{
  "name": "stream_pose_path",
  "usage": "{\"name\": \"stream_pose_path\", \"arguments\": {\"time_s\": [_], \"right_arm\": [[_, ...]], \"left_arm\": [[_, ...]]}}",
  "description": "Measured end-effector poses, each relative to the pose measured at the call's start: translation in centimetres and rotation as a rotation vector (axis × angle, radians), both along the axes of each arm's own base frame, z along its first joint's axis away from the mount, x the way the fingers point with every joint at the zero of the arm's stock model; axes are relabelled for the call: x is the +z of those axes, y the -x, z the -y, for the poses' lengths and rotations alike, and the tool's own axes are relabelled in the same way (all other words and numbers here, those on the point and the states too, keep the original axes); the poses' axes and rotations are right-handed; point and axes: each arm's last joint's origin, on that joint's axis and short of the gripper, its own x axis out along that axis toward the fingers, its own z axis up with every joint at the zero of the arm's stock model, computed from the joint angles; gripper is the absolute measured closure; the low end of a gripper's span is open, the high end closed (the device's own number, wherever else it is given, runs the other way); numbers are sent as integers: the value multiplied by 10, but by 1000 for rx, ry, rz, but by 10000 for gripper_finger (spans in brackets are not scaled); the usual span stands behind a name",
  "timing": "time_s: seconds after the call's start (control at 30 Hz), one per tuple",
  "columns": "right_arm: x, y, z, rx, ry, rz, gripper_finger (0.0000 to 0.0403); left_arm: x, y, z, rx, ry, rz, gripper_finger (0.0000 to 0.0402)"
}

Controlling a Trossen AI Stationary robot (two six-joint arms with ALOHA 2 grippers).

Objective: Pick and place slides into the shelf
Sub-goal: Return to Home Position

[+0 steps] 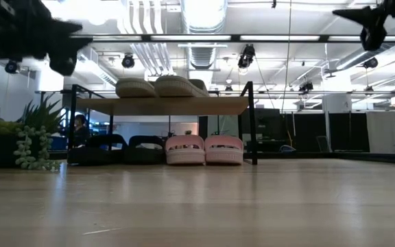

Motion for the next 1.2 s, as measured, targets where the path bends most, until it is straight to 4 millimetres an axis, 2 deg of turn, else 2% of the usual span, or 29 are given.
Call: {"name": "stream_pose_path", "arguments": {"time_s": [0.17, 0.3, 0.63, 0.87, 1.03, 1.2], "right_arm": [[-31, -4, -1, -7, 4, -18, 247], [-49, -13, 1, -61, -1, 1, 249], [-97, -32, 15, -262, -10, 58, 246], [-101, -31, 22, -341, -8, 42, 252], [-109, -32, 22, -347, 3, -50, 250], [-109, -32, 22, -347, 5, -49, 247]], "left_arm": [[-21, -5, -1, -8, 11, -51, 256], [-19, -4, -1, -5, -18, 78, 256], [-32, -7, -2, -5, 11, -55, 256], [-33, -7, -4, 21, 12, -56, 256], [-34, -6, -10, 78, 15, -63, 256], [-32, -5, -11, 85, 12, -49, 256]]}}
